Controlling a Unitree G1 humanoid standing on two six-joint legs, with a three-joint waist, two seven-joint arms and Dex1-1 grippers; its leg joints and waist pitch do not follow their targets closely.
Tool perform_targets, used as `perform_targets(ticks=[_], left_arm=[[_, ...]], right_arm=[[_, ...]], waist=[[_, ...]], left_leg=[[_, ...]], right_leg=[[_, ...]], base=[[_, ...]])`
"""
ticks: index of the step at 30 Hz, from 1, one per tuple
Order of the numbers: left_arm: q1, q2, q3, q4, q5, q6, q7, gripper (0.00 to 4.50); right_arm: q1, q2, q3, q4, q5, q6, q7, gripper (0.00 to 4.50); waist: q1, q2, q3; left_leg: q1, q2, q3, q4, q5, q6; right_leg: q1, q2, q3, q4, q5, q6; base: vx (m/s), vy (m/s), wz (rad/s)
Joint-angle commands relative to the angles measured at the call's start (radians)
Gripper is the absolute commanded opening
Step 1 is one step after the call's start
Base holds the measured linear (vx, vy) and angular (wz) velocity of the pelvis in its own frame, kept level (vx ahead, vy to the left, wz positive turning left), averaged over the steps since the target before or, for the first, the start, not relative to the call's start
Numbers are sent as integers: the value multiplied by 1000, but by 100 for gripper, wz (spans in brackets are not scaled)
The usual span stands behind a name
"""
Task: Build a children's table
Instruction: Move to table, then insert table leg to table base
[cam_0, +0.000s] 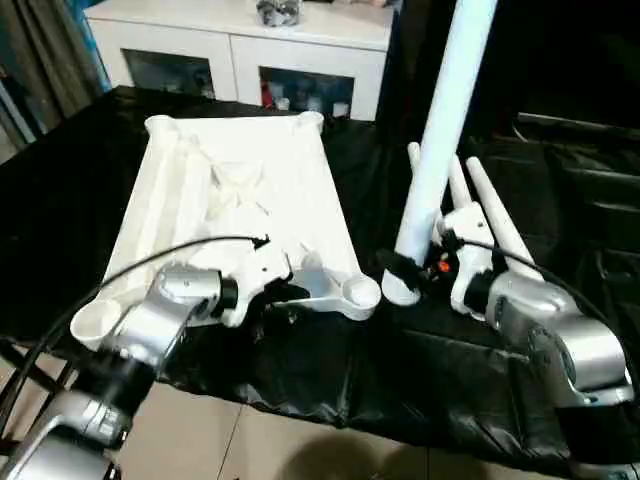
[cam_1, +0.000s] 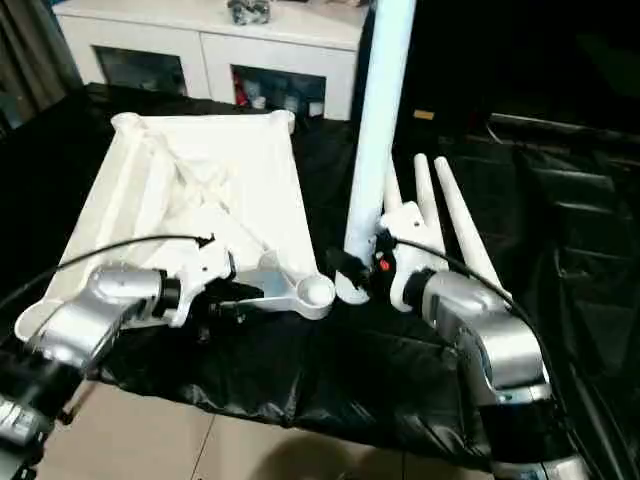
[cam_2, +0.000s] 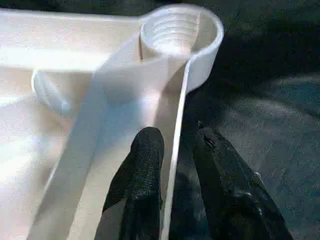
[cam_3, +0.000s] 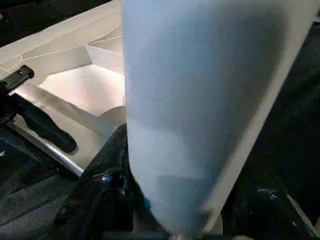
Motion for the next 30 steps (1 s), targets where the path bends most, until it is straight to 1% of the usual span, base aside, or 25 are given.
perform_targets(ticks=[1,2,3,4,5,6,8,10,12,13,14,15,16,17,18,19,21,22,23,24,27,28,30], left_arm=[[-26,1,-11,26,17,-21,-10,91],[-33,-1,-11,41,23,-30,-18,88],[-37,-2,-12,48,25,-33,-24,80],[-44,1,-19,56,34,-36,-33,80],[-47,3,-23,61,39,-37,-38,55],[-49,4,-25,65,40,-37,-42,55],[-54,5,-26,71,39,-37,-50,44],[-62,5,-27,82,33,-40,-68,23],[-71,8,-38,96,38,-51,-87,14],[-71,9,-43,96,43,-51,-94,14],[-71,9,-45,96,45,-52,-99,4],[-71,8,-45,96,46,-53,-102,0],[-70,5,-44,91,45,-48,-101,0],[-72,1,-43,94,46,-48,-102,0],[-72,-2,-43,93,47,-47,-104,0],[-72,-12,-46,83,50,-41,-108,0],[-71,-18,-46,77,49,-37,-106,0],[-71,-22,-46,74,47,-34,-104,0],[-71,-31,-44,69,42,-27,-98,0],[-71,-31,-44,69,42,-27,-98,0],[-71,-42,-40,68,39,-34,-89,0],[-65,-48,-34,59,31,-34,-84,0],[-64,-49,-33,57,28,-32,-84,0]], right_arm=[[-20,-5,4,2,10,-13,15,189],[-21,-6,8,4,8,-16,21,189],[-22,-6,10,6,6,-19,23,189],[-23,-5,13,7,5,-21,26,189],[-24,-6,15,8,5,-22,30,189],[-25,-7,17,9,4,-23,33,189],[-29,-6,20,11,6,-23,39,189],[-36,-5,23,15,8,-23,51,189],[-45,0,27,23,16,-21,71,189],[-48,3,30,30,17,-23,75,189],[-51,6,34,40,16,-27,78,189],[-53,8,36,46,14,-31,79,189],[-58,15,39,63,11,-39,81,189],[-61,19,42,74,9,-45,84,189],[-64,25,42,84,11,-48,87,189],[-72,36,47,114,11,-59,95,189],[-74,39,53,125,9,-62,100,189],[-75,38,58,129,7,-63,103,189],[-74,38,71,137,-4,-68,112,189],[-74,38,71,137,-4,-68,112,189],[-75,46,72,163,-14,-81,117,189],[-79,58,69,208,-27,-113,112,189],[-80,62,67,218,-28,-119,110,189]], waist=[[8,11,-59],[10,11,-58],[11,10,-60],[12,13,-59],[14,11,-58],[15,11,-56],[17,12,-56],[16,11,-56],[16,11,-57],[15,8,-57],[15,9,-58],[14,10,-59],[13,10,-59],[13,10,-58],[14,7,-57],[14,9,-56],[14,10,-55],[14,11,-55],[16,4,-55],[18,6,-55],[20,4,-56],[20,5,-56],[20,4,-55]], left_leg=[[-10,74,-18,-84,57,37],[-10,74,-18,-84,58,41],[-12,75,-18,-84,59,42],[-13,76,-18,-85,58,41],[-13,77,-18,-86,51,38],[-14,79,-18,-87,40,32],[-13,81,-18,-89,26,22],[-15,80,-19,-90,28,17],[-15,79,-19,-89,41,16],[-15,80,-19,-89,44,18],[-17,81,-19,-89,58,22],[-17,81,-18,-88,67,26],[-17,80,-18,-87,67,28],[-16,80,-17,-88,56,28],[-17,80,-16,-88,45,26],[-17,81,-16,-89,41,24],[-15,82,-17,-90,32,19],[-14,83,-16,-91,31,15],[-15,84,-16,-92,35,18],[-15,84,-15,-91,43,22],[-14,84,-14,-90,63,30],[-15,84,-13,-90,60,31],[-16,83,-13,-92,44,27]], right_leg=[[65,-94,59,-61,31,-281],[65,-94,58,-62,39,-287],[68,-96,57,-60,48,-289],[68,-97,57,-60,47,-290],[68,-98,56,-62,37,-287],[68,-99,56,-63,20,-284],[68,-100,55,-64,3,-283],[69,-99,54,-63,4,-280],[70,-99,54,-61,23,-280],[71,-100,54,-60,29,-281],[72,-102,55,-57,49,-283],[71,-102,54,-56,68,-289],[71,-102,54,-56,70,-292],[70,-103,54,-59,54,-297],[71,-103,54,-62,33,-295],[71,-104,55,-62,24,-296],[69,-104,54,-64,2,-291],[68,-102,53,-64,-2,-289],[70,-103,54,-62,-1,-288],[68,-103,54,-62,8,-287],[67,-103,54,-60,35,-288],[66,-105,53,-60,30,-291],[67,-105,53,-63,9,-291]], base=[[0,0,0],[0,0,0],[0,0,0],[0,0,0],[0,0,0],[0,0,0],[0,0,0],[0,0,0],[0,0,0],[0,0,0],[0,0,0],[0,0,0],[0,0,0],[0,0,0],[0,0,0],[0,0,0],[0,0,0],[0,0,0],[0,0,0],[0,0,0],[0,0,0],[0,0,0],[0,0,0]])
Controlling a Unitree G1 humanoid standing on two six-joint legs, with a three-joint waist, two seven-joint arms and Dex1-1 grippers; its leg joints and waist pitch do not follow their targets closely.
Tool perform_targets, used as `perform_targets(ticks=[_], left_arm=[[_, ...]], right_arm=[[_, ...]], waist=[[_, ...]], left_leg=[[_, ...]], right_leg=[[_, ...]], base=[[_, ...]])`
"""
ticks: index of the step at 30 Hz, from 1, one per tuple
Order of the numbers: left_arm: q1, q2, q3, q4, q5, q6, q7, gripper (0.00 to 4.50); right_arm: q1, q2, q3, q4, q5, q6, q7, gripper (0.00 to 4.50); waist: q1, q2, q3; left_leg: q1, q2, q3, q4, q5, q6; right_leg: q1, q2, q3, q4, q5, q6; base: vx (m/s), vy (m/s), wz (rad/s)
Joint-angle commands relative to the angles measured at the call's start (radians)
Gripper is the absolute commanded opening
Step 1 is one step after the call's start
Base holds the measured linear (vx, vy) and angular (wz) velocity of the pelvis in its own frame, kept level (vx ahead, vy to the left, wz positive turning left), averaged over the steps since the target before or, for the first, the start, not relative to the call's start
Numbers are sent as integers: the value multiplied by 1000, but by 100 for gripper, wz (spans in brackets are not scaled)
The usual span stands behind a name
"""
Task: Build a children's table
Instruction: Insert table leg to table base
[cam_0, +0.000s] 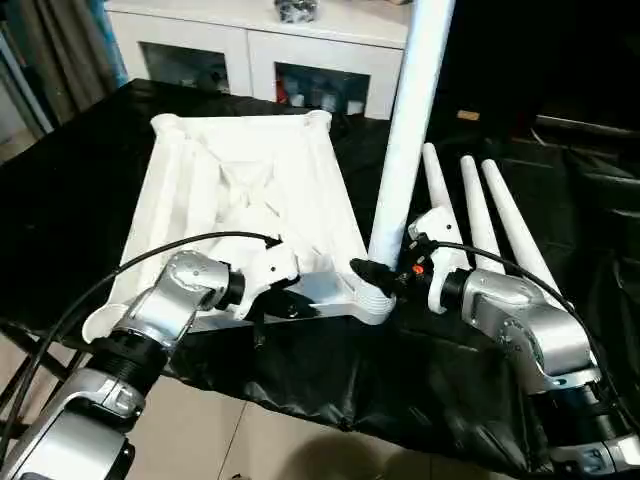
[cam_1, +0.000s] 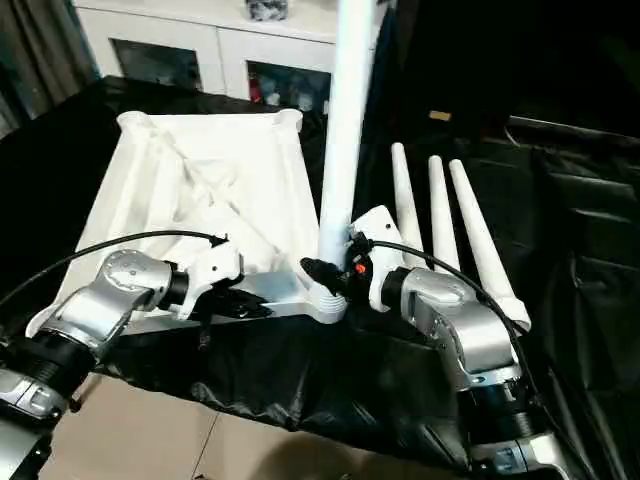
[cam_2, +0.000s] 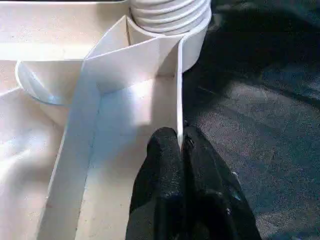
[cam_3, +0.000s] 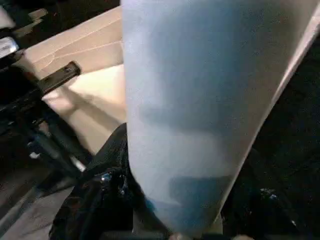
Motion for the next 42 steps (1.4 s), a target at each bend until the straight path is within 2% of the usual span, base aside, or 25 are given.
perform_targets(ticks=[1,6,9,12,13,17,19,20,24,28,29,32,33,38,42], left_arm=[[6,-17,5,-24,-12,6,8,0],[16,-21,19,-42,-16,21,6,0],[19,-23,25,-44,-15,25,16,0],[20,-27,32,-45,-18,30,29,0],[21,-27,34,-45,-16,30,31,0],[21,-32,39,-46,-10,33,41,0],[18,-36,41,-43,-9,35,45,0],[15,-38,42,-36,-8,35,50,0],[14,-41,42,-31,-4,34,58,0],[13,-40,42,-29,1,34,63,0],[12,-40,42,-27,2,34,63,0],[9,-39,42,-24,3,32,62,0],[7,-39,41,-21,5,31,62,0],[0,-43,41,-9,9,27,61,0],[-4,-45,40,-3,8,25,52,0]], right_arm=[[-7,9,5,33,-7,-22,5,189],[3,27,-20,84,9,-59,4,189],[19,41,-47,105,31,-74,11,189],[45,65,-99,133,71,-96,16,189],[56,70,-109,142,81,-109,22,189],[100,79,-112,176,70,-180,26,189],[122,100,-132,196,75,-225,20,189],[139,112,-140,212,70,-258,11,189],[169,121,-134,225,45,-315,11,189],[189,107,-107,221,-5,-376,-11,189],[189,96,-94,211,-24,-390,-23,189],[184,90,-86,201,-42,-398,-30,189],[176,78,-70,193,-64,-397,-23,189],[152,50,-21,185,-87,-372,33,189],[128,29,16,211,-98,-350,84,189]], waist=[[3,3,-56],[-1,4,-53],[0,5,-54],[2,5,-56],[3,8,-55],[4,7,-53],[4,7,-52],[4,11,-52],[1,10,-49],[1,12,-49],[1,18,-48],[-1,14,-48],[-1,18,-47],[-4,15,-47],[-6,15,-40]], left_leg=[[-10,76,-19,-88,36,30],[-10,77,-19,-91,2,23],[-10,78,-18,-91,9,26],[-11,78,-18,-90,22,37],[-11,78,-18,-90,24,38],[-10,79,-16,-93,10,41],[-10,81,-16,-95,-13,38],[-10,81,-17,-95,-18,34],[-6,82,-15,-100,-55,24],[-5,83,-12,-101,-51,25],[-5,84,-11,-102,-52,22],[-7,83,-11,-103,-60,20],[-7,83,-11,-104,-67,20],[-7,84,-11,-104,-69,23],[-8,85,-10,-107,-91,27]], right_leg=[[69,-103,62,-62,9,-285],[67,-104,62,-68,-42,-277],[67,-103,62,-67,-28,-276],[67,-105,62,-64,7,-288],[67,-104,61,-65,7,-290],[65,-104,60,-69,-15,-288],[64,-106,61,-73,-46,-284],[63,-106,61,-73,-54,-283],[60,-104,61,-80,-96,-275],[58,-103,61,-80,-85,-268],[58,-103,60,-80,-86,-267],[60,-102,61,-81,-89,-262],[59,-103,62,-83,-99,-261],[60,-102,63,-85,-107,-256],[56,-102,64,-89,-131,-258]], base=[[0,0,0],[0,0,0],[0,0,0],[0,0,0],[0,0,0],[0,0,0],[0,0,0],[0,0,0],[0,0,0],[0,0,0],[0,0,0],[0,0,0],[0,0,0],[0,0,0],[0,0,0]])
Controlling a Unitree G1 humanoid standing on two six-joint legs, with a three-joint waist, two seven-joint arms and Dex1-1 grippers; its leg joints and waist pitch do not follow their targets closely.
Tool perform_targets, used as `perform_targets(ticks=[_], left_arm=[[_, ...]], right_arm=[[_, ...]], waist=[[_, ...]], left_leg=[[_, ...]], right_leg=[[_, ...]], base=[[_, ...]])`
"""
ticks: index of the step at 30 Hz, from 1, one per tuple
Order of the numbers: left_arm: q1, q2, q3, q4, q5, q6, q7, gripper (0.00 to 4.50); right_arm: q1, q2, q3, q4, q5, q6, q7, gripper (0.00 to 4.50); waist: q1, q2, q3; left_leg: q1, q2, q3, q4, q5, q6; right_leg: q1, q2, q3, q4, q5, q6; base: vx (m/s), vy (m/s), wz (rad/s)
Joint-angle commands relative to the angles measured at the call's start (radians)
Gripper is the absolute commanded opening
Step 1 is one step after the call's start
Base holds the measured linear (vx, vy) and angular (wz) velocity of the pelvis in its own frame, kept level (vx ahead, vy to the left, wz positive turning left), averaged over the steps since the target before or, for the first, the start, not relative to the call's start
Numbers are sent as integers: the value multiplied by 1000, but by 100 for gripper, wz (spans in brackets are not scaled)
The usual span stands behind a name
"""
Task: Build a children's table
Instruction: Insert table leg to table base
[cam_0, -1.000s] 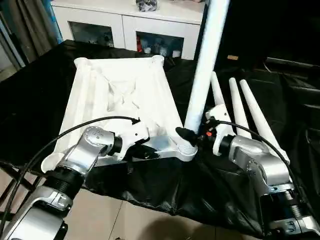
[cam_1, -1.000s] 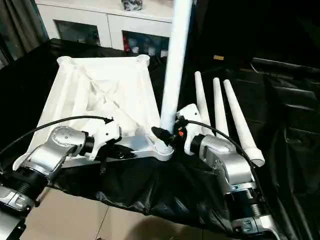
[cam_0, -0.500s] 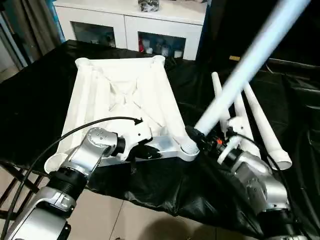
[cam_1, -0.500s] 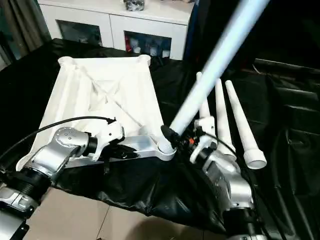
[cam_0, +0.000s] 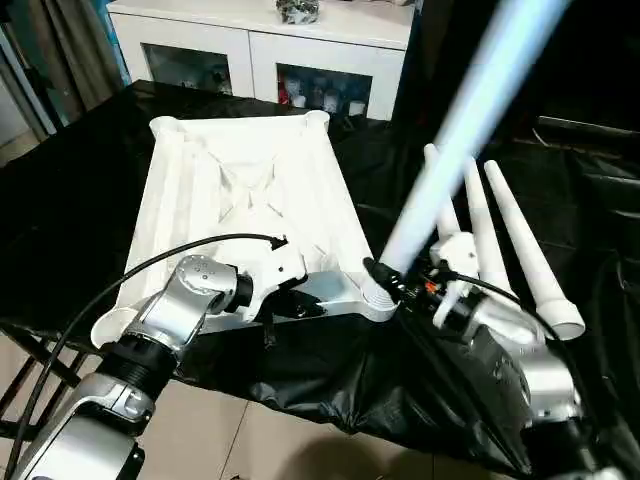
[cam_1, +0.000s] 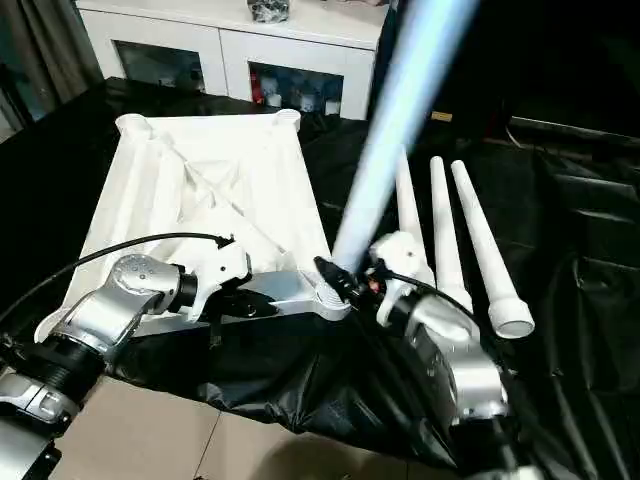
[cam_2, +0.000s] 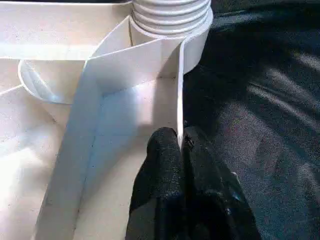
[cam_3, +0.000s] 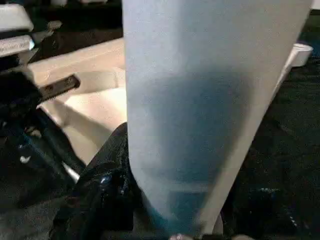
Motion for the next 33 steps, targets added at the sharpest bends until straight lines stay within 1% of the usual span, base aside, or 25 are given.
perform_targets(ticks=[1,4,6,7,8,9,10,13,14,15,16,17,19,20,21,22,23,24,25,26,28,29,30,32,33], left_arm=[[-17,-4,21,9,-7,-8,5,0],[-21,-4,21,12,-8,-9,1,0],[-24,-3,22,13,-12,-13,-10,0],[-26,-1,21,14,-16,-22,-24,0],[-26,-1,21,14,-16,-22,-24,0],[-27,-1,21,15,-18,-27,-32,0],[-28,2,21,14,-23,-35,-48,0],[-36,14,19,18,-30,-47,-90,0],[-40,18,16,21,-30,-49,-102,0],[-45,25,12,26,-26,-50,-115,0],[-50,30,10,32,-23,-51,-124,0],[-55,33,11,39,-21,-51,-127,0],[-65,33,16,57,-16,-54,-119,0],[-70,31,21,66,-11,-57,-107,0],[-72,30,23,68,-10,-57,-101,0],[-73,28,25,70,-9,-56,-97,0],[-75,24,31,74,-5,-54,-82,0],[-76,21,33,76,-4,-53,-75,0],[-77,18,37,78,-1,-51,-61,0],[-79,15,40,80,3,-44,-46,0],[-81,2,54,69,8,1,7,0],[-80,1,56,66,8,8,12,0],[-77,-7,63,44,10,40,45,0],[-70,-26,71,6,13,94,94,0],[-67,-33,74,-6,13,111,110,0]], right_arm=[[21,-12,54,87,-42,52,32,189],[4,-10,66,125,-46,39,53,189],[-5,-7,73,146,-36,39,75,189],[-8,-5,77,156,-32,35,94,189],[-8,-5,77,156,-32,35,94,189],[-9,-4,78,162,-32,33,104,189],[-9,-4,80,163,-26,36,123,189],[-10,-9,91,167,-16,36,177,189],[-11,-12,95,168,-15,35,190,189],[-13,-15,98,173,-13,30,207,189],[-15,-16,99,177,-11,28,219,189],[-18,-17,100,180,-10,26,227,189],[-25,-16,100,189,-7,23,246,189],[-29,-13,100,194,-9,20,249,189],[-32,-11,100,196,-10,19,249,189],[-33,-9,99,199,-11,18,247,189],[-39,-3,96,209,-15,15,241,189],[-42,0,94,214,-17,13,238,189],[-46,6,90,221,-20,9,230,189],[-51,14,84,227,-21,9,219,189],[-88,50,50,287,-48,-17,108,189],[-93,54,46,294,-51,-19,94,189],[-119,78,25,337,-66,-35,15,189],[-152,117,-6,387,-72,-37,-94,189],[-161,128,-15,400,-72,-32,-127,189]], waist=[[-3,8,-34],[-6,9,-34],[-9,6,-22],[-11,7,-22],[-13,6,-18],[-14,5,-19],[-15,2,-13],[-17,0,-10],[-17,1,-13],[-17,1,-13],[-18,-1,-12],[-17,0,-12],[-17,0,-12],[-19,-1,-8],[-19,0,-7],[-19,1,-6],[-19,-4,-8],[-20,-2,-5],[-20,-6,-5],[-18,-5,-3],[-20,-14,-5],[-21,-11,-2],[-23,-15,-1],[-27,-13,1],[-28,-15,0]], left_leg=[[-11,75,-27,-102,-96,28],[-11,76,-28,-104,-104,30],[-11,77,-28,-109,-139,33],[-9,77,-28,-110,-148,33],[-9,77,-29,-112,-162,33],[-6,77,-28,-112,-160,34],[-8,76,-27,-114,-156,38],[-11,77,-27,-116,-114,61],[-11,78,-26,-115,-84,70],[-11,78,-26,-115,-84,70],[-11,77,-25,-115,-66,82],[-9,77,-23,-116,-48,92],[-9,78,-22,-118,-54,96],[-12,80,-24,-121,-63,97],[-11,81,-24,-122,-69,94],[-10,81,-24,-123,-76,91],[-9,83,-25,-124,-89,85],[-8,83,-24,-127,-113,76],[-6,83,-23,-127,-125,72],[-5,84,-25,-128,-139,64],[-6,84,-25,-130,-152,49],[-9,84,-28,-132,-158,42],[-12,83,-33,-135,-173,31],[-14,83,-38,-140,-194,15],[-15,84,-41,-141,-196,10]], right_leg=[[51,-101,64,-82,-139,-257],[51,-101,64,-84,-158,-256],[44,-100,65,-91,-213,-246],[43,-100,65,-93,-228,-244],[41,-100,66,-97,-254,-236],[41,-101,67,-99,-261,-231],[39,-101,67,-101,-258,-229],[40,-101,68,-98,-220,-237],[43,-102,66,-94,-178,-250],[43,-102,66,-94,-178,-250],[44,-101,64,-93,-145,-257],[44,-101,63,-91,-114,-267],[45,-102,61,-91,-97,-282],[46,-102,60,-93,-104,-286],[46,-103,60,-94,-112,-286],[44,-102,60,-95,-124,-285],[46,-105,61,-96,-155,-283],[43,-105,62,-103,-200,-275],[42,-105,63,-105,-224,-269],[40,-108,65,-109,-266,-260],[39,-111,67,-116,-343,-236],[38,-113,68,-115,-370,-230],[38,-114,65,-122,-437,-206],[35,-116,65,-126,-500,-180],[34,-116,64,-127,-513,-169]], base=[[0,0,0],[0,0,0],[0,0,0],[0,0,0],[0,0,0],[0,0,0],[0,0,0],[0,0,0],[0,0,0],[0,0,0],[0,0,0],[0,0,0],[0,0,0],[0,0,0],[0,0,0],[0,0,0],[0,0,0],[0,0,0],[0,0,0],[0,0,0],[0,0,0],[0,0,0],[0,0,0],[0,0,0],[0,0,0]])
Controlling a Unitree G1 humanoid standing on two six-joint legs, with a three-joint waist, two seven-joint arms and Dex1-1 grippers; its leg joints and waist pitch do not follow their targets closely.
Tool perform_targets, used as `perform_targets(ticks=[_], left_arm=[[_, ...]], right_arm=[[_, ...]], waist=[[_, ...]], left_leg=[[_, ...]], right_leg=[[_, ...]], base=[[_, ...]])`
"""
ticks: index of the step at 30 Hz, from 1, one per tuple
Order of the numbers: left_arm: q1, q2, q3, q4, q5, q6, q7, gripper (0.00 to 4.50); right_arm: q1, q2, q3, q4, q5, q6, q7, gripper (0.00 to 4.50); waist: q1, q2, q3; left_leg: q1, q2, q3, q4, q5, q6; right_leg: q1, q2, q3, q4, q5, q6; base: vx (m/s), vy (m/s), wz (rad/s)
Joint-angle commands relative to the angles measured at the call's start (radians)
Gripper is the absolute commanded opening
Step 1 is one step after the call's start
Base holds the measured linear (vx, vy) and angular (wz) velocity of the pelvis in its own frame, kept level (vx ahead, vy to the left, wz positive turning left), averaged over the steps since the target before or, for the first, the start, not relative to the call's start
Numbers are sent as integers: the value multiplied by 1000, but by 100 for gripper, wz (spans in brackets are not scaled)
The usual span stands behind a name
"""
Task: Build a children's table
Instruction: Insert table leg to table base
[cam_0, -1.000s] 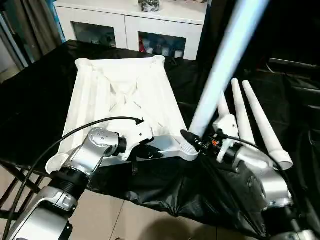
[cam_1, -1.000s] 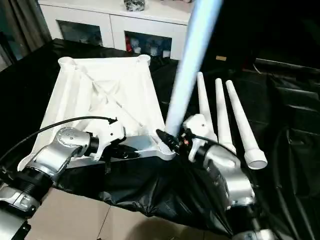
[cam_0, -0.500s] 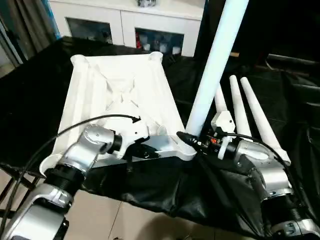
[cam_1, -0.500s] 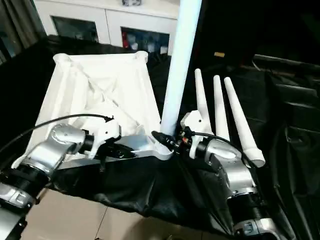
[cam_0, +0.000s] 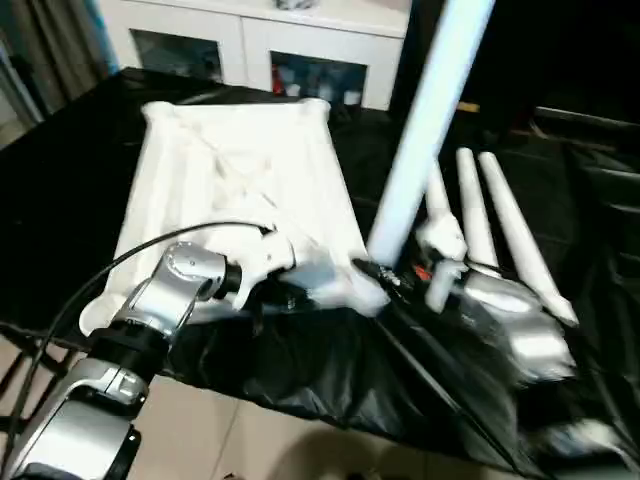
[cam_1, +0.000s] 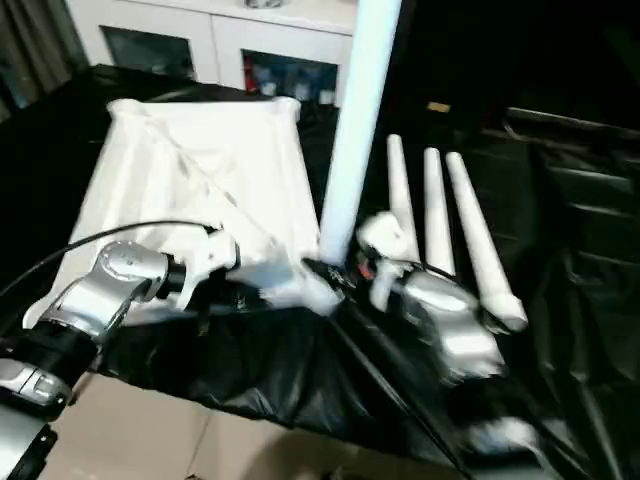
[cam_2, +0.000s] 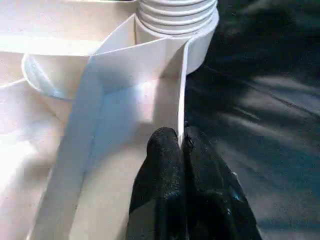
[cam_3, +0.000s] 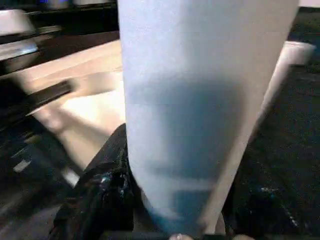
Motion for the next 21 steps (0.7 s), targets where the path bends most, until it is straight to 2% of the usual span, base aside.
perform_targets(ticks=[1,2,3,4,7,9,10,11,12,14,15,18,20,21], left_arm=[[-8,-39,25,-59,-4,68,76,0],[-8,-50,28,-70,-2,85,95,0],[-9,-65,33,-80,1,102,123,0],[-10,-91,42,-94,7,130,171,0],[1,-157,51,-139,13,183,251,0],[7,-177,46,-153,18,196,268,0],[9,-184,42,-152,22,196,275,0],[14,-195,34,-159,23,208,293,0],[14,-195,34,-159,23,208,293,0],[18,-200,32,-167,22,219,300,0],[22,-201,28,-174,21,229,301,0],[25,-201,25,-181,25,236,300,0],[26,-200,25,-186,26,239,298,0],[29,-201,23,-195,24,241,293,0]], right_arm=[[14,37,11,154,-47,57,-127,189],[4,46,5,171,-50,52,-156,189],[-9,57,-1,191,-51,51,-183,189],[-29,76,-10,225,-53,49,-229,189],[-70,117,-13,280,-63,37,-303,189],[-79,133,-12,286,-66,34,-312,189],[-80,140,-13,284,-65,37,-312,189],[-86,156,-18,294,-69,30,-317,189],[-86,156,-18,294,-69,30,-317,189],[-89,162,-18,302,-74,26,-319,189],[-89,167,-11,306,-79,26,-312,189],[-96,167,-4,323,-94,33,-331,189],[-101,168,-7,332,-92,30,-332,189],[-110,171,-19,347,-86,16,-327,245]], waist=[[4,11,-29],[0,5,-30],[2,9,-29],[-1,7,-30],[0,3,-36],[3,4,-40],[3,-3,-43],[6,-3,-47],[6,-3,-47],[7,-2,-46],[7,-2,-44],[6,0,-42],[5,1,-42],[3,3,-43]], left_leg=[[-16,84,-44,-105,-214,17],[-14,84,-43,-105,-208,13],[-10,83,-39,-102,-204,16],[-9,84,-35,-100,-198,18],[-14,80,-29,-94,-125,33],[-14,77,-24,-87,-56,59],[-16,77,-24,-85,-39,70],[-15,75,-21,-81,7,98],[-15,75,-21,-81,7,98],[-15,75,-20,-81,20,123],[-15,76,-21,-82,4,125],[-13,77,-22,-85,-45,105],[-12,78,-23,-86,-55,93],[-12,79,-23,-86,-57,89]], right_leg=[[37,-115,68,-105,-501,-168],[35,-112,67,-103,-468,-177],[31,-110,68,-102,-428,-191],[31,-110,70,-100,-403,-203],[39,-109,69,-87,-279,-241],[44,-105,67,-77,-160,-267],[48,-104,66,-73,-129,-273],[51,-103,65,-63,-44,-290],[51,-103,65,-63,-44,-290],[52,-104,63,-62,-17,-303],[51,-105,63,-65,-45,-302],[49,-105,63,-74,-135,-289],[49,-105,64,-74,-144,-283],[49,-105,64,-72,-136,-284]], base=[[0,0,0],[0,0,0],[0,0,0],[0,0,0],[0,0,0],[0,0,0],[51,2,1],[51,2,1],[0,0,0],[0,0,0],[0,0,0],[0,0,0],[0,0,0],[0,0,0]])
